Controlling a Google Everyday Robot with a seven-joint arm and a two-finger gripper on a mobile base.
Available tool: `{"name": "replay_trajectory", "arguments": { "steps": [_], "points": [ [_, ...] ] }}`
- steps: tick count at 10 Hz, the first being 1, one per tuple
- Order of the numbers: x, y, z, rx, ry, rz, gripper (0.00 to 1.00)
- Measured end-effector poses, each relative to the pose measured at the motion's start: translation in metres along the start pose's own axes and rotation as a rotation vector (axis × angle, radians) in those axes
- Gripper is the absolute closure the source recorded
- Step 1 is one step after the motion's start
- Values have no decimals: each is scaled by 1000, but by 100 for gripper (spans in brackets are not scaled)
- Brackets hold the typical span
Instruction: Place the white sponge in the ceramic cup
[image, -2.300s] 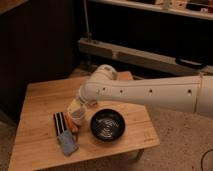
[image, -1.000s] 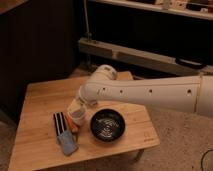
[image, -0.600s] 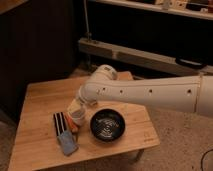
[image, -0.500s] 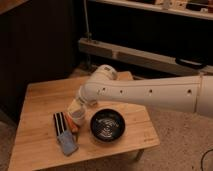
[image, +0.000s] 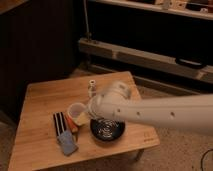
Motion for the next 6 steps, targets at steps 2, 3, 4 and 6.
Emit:
{"name": "replay_trajectory", "arguments": {
  "steps": [2, 3, 4, 6],
  "points": [
    [29, 30, -4, -38, -53, -13, 20],
    [40, 43, 0, -66, -88, -27, 20],
    [44, 51, 7, -91, -123, -42, 20],
    [35, 66, 30, -143, -210, -84, 20]
  ]
}}
